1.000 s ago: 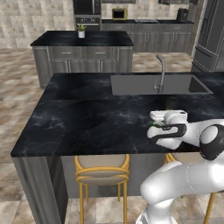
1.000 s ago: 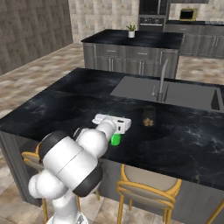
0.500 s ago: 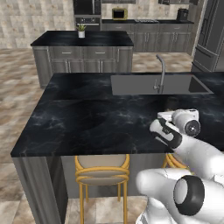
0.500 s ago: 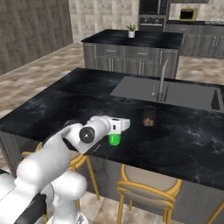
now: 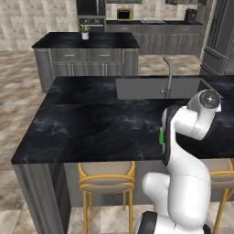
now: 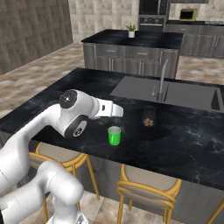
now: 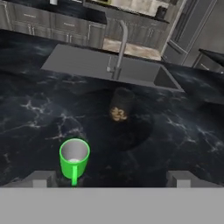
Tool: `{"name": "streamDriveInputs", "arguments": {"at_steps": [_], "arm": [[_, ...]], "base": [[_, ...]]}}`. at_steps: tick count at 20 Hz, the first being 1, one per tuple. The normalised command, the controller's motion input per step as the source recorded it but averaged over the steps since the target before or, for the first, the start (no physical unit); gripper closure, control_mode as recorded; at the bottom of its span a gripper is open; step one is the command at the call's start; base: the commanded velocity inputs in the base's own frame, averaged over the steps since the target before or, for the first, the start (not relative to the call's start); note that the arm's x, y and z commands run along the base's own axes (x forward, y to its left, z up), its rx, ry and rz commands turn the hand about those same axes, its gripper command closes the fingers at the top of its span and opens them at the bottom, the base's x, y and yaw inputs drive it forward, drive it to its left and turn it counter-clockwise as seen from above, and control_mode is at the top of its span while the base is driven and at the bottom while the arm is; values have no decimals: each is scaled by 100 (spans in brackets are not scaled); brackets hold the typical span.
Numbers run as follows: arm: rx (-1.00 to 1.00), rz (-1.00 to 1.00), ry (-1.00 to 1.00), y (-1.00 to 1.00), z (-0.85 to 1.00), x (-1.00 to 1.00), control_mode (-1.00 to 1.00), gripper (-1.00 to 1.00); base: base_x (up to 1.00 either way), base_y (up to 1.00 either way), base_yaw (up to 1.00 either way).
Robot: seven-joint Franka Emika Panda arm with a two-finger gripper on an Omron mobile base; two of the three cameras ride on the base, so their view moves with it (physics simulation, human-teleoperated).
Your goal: Open the cabinet directly in front. Then move the liquor and the mug to the dining counter with the jar on it.
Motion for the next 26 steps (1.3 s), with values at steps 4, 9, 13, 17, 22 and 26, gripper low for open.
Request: {"name": "streamDriveInputs", "arguments": {"at_steps": [4,9,13,17,22,26], "arm": [[0,2,0,4,-9,-46,-100,-100],[-5,5,-17,45,-22,-100,-100,-100],[0,0,-16,48,54,-100,-100,-100],[-3,0,-8,60,84,-100,-100,-100],[-9,6,-15,66,10,-83,-100,-100],[0,1,4,3,-4,-12,100,-100]], "base": [[0,0,0],[0,0,0],[0,0,0],[0,0,0],[0,0,0],[-25,15,5]]}}
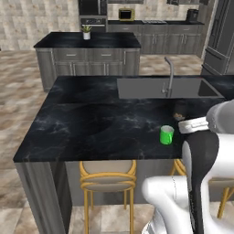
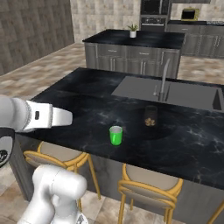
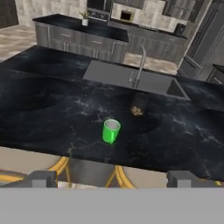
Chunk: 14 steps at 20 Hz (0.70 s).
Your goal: Open the cabinet directly in front. Then move the liquor and the mug to the dining counter with the jar on it.
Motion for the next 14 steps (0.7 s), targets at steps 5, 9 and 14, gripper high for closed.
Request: {"name": "streamDriveInputs", "arguments": {"at_steps": [5,9,14], "arm": [[0,0,0,0,0,0,100,-100],[0,0,0,0,0,0,100,-100],[0,0,0,0,0,0,100,-100]], "base": [[-100,92,21],[-44,100,17],[0,100,8]]}}
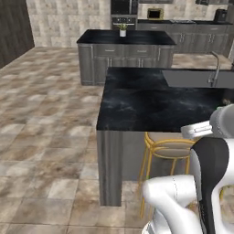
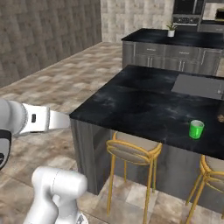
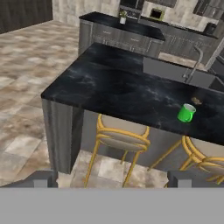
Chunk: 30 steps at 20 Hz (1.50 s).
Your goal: Open the cabinet directly in front. Then move the liquor and the mug to the dining counter with the jar on it.
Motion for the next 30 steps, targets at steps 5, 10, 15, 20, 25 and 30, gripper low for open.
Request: {"name": "streamDriveInputs", "arguments": {"at_steps": [5,10,15,20,25,30], "arm": [[0,0,0,0,0,0,100,-100],[0,0,0,0,0,0,100,-100],[0,0,0,0,0,0,100,-100],[0,0,0,0,0,0,100,-100],[0,0,0,0,0,0,100,-100],[0,0,0,0,0,0,100,-100]], "base": [[3,100,3],[14,100,0],[33,100,0],[91,100,-2],[100,90,-21],[100,77,-24]]}}
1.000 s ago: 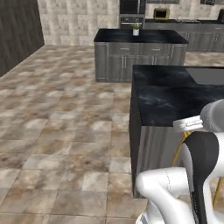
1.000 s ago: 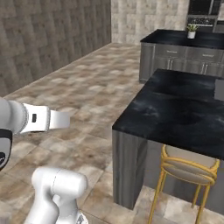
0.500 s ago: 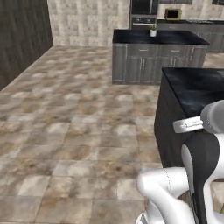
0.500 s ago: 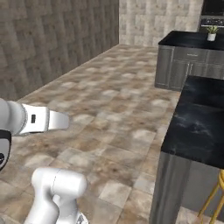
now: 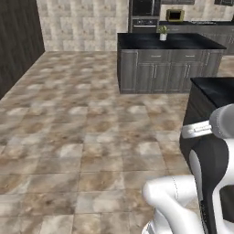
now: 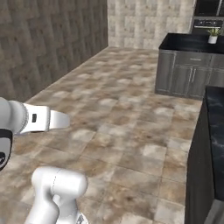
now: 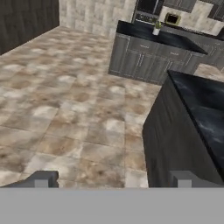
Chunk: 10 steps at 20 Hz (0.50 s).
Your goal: Open the cabinet directly in front. Then move the liquor and the mug to the dining counter with the jar on it.
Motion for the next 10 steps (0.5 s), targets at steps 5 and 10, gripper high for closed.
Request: {"name": "streamDriveInputs", "arguments": {"at_steps": [5,10], "arm": [[0,0,0,0,0,0,100,-100],[0,0,0,0,0,0,100,-100]], "base": [[100,64,-18],[100,19,-7]]}}
